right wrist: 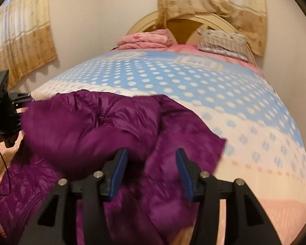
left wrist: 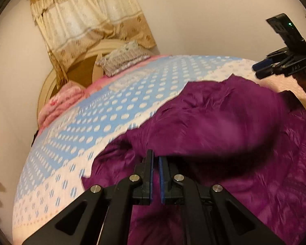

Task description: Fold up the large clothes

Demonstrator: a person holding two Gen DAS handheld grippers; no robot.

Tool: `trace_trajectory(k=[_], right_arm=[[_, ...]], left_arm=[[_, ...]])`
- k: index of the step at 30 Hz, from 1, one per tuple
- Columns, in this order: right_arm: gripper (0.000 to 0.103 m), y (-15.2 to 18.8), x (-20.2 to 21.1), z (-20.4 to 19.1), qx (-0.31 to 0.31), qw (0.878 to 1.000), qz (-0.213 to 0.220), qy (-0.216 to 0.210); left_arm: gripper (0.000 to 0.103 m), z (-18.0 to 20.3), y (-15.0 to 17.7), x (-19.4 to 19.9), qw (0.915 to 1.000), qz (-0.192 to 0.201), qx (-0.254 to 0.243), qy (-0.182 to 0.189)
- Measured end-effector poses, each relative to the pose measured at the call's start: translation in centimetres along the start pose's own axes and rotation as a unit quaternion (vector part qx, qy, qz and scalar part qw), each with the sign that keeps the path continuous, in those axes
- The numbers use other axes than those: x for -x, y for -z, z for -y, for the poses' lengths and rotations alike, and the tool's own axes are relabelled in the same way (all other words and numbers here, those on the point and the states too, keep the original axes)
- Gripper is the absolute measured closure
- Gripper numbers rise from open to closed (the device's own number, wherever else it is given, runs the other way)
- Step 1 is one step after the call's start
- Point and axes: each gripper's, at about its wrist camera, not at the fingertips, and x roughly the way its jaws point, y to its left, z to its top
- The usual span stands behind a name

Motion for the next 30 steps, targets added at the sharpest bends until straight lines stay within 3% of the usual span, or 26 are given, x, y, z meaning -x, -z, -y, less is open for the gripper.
trace_trajectory(k=[4,8,9,10,11,12,15,19,22,24,27,30], right_arm=[[0.053,-0.5,1.3,0.7,-0.05,0.999,-0.003,0.008],[0.053,-1.4,2.2,-2.7,-0.063,0.998,0.008,-0.003],[0.053,-2.0,1.9,-4.0,-0.067,0.998,0.006,-0.01],[0.053,-2.3,1.6,-5.1,-0.072,0.997,0.0,-0.015],[0.053,-1.6,1.5,-5.6,-0.075,0.997,-0.005,-0.02],[0.053,-1.8,0.8,-6.6,-0.084,0.996,-0.013,-0.022],[0.053,-0.7,-1.4,-8.6,-0.11,0.993,-0.047,-0.009],[0.054,1.6,-3.8,-10.8,-0.123,0.988,-0.092,-0.012],[0.053,3.1,-4.2,-11.4,-0.138,0.985,-0.101,-0.019],[0.053,3.6,-4.2,-11.4,-0.143,0.983,-0.11,-0.032],[0.054,3.1,-2.8,-10.9,-0.141,0.984,-0.103,-0.034],[0.054,1.2,-0.7,-9.8,-0.143,0.988,-0.054,-0.001]], left_arm=[[0.099,-2.0,0.9,1.9,0.9992,-0.002,0.039,0.007],[0.098,-3.9,1.0,3.5,0.9924,-0.006,0.122,0.016],[0.094,-4.2,0.7,3.5,0.9888,-0.006,0.146,0.028],[0.071,-4.4,0.4,3.4,0.9826,-0.007,0.178,0.053],[0.054,-4.1,0.1,3.6,0.9788,-0.006,0.195,0.062],[0.029,-3.9,-0.2,3.9,0.9753,-0.001,0.213,0.059],[0.027,-2.7,-1.7,3.9,0.9679,0.011,0.244,0.06],[0.027,0.3,-4.1,3.2,0.9705,0.009,0.236,0.051],[0.026,2.2,-3.9,1.2,0.9788,-0.022,0.203,0.021],[0.026,2.6,-2.5,-1.1,0.9793,-0.061,0.192,-0.014],[0.026,1.3,0.0,-3.4,0.9671,-0.11,0.228,-0.025],[0.027,-0.2,0.5,-2.5,0.9556,-0.093,0.28,-0.007]])
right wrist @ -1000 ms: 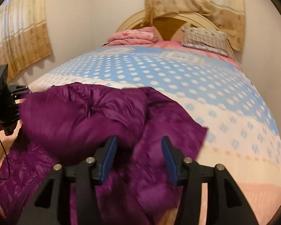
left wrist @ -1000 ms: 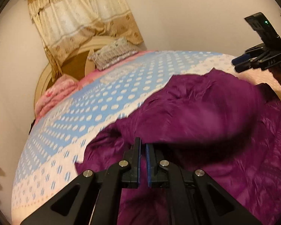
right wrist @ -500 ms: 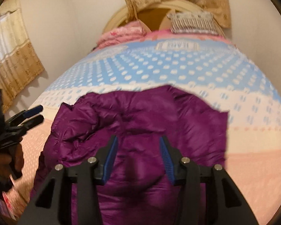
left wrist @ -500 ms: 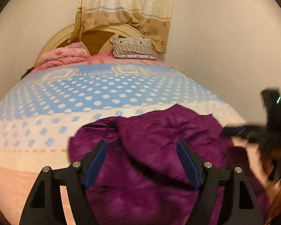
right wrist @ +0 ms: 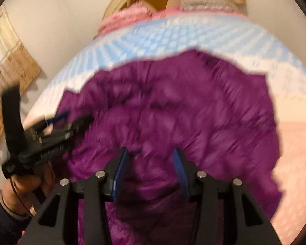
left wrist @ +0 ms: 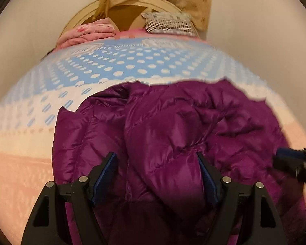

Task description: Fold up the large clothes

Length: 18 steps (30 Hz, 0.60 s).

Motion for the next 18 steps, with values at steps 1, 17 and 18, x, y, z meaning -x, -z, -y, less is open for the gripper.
trace_trajectory(k=[1,17,18], right_arm=[[0.054,-0.8,0.2,0.1,0.0,1.0,0.01,0.008],[0.054,1.1,-6.2,0.7,0.013,0.997,0.031,0.07],[0.054,1.1,-6.4,0.8,0.012,0.997,0.031,0.07]], left_arm=[[0.027,0.0,-0.4,0.8,0.9998,0.016,0.008,-0.002],[0.024,3.3,1.8,-3.7,0.9995,0.003,0.001,-0.032],[0.023,3.2,1.8,-3.9,0.9996,-0.001,0.003,-0.029]])
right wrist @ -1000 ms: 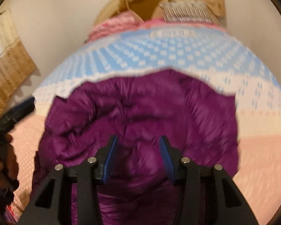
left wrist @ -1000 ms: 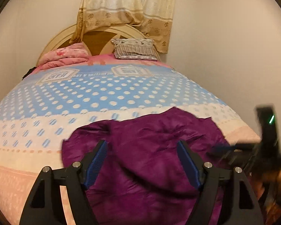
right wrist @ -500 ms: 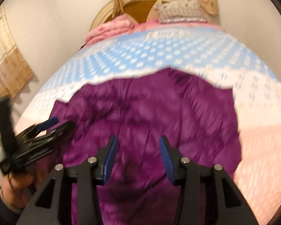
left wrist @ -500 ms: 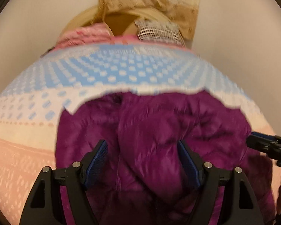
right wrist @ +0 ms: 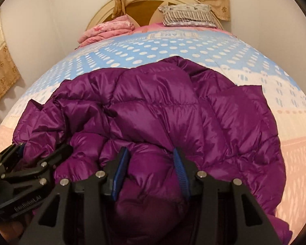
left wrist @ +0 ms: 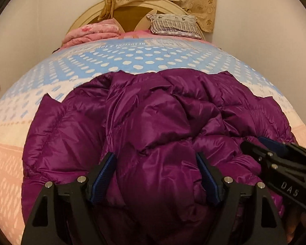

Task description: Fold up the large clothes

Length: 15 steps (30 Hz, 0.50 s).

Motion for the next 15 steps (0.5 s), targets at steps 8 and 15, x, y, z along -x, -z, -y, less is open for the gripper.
trace_trajectory(k=[8,15], right_arm=[[0.054,0.1,-1.1,0.0,-0.008,1.0,-0.003,-0.008],[0.053,-0.2,-1.7,-0.2,-0.001,1.0,-0.008,0.001]], left_arm=[[0.018,-0.1,0.2,-0.7,0.9999,-0.01,0.007,0.006],[0.013,-0.2,0.3,-1.3,0.9996,-0.024,0.008,0.012]])
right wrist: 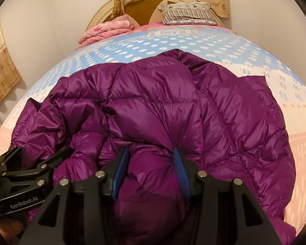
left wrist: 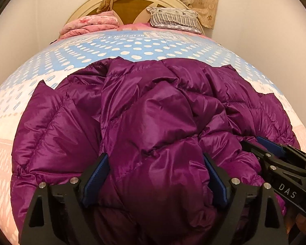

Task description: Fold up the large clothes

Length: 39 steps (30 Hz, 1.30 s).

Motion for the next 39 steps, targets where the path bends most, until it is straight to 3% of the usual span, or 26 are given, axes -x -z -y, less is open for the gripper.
trace_trajectory(k=[39], right_arm=[[0.053,0.1,-0.3,-0.4,0.006,1.0,-0.004,0.009]], left_arm=[[0.006,0.3,-0.9,-1.6,0.9998,-0.016,-0.008,-0.006]])
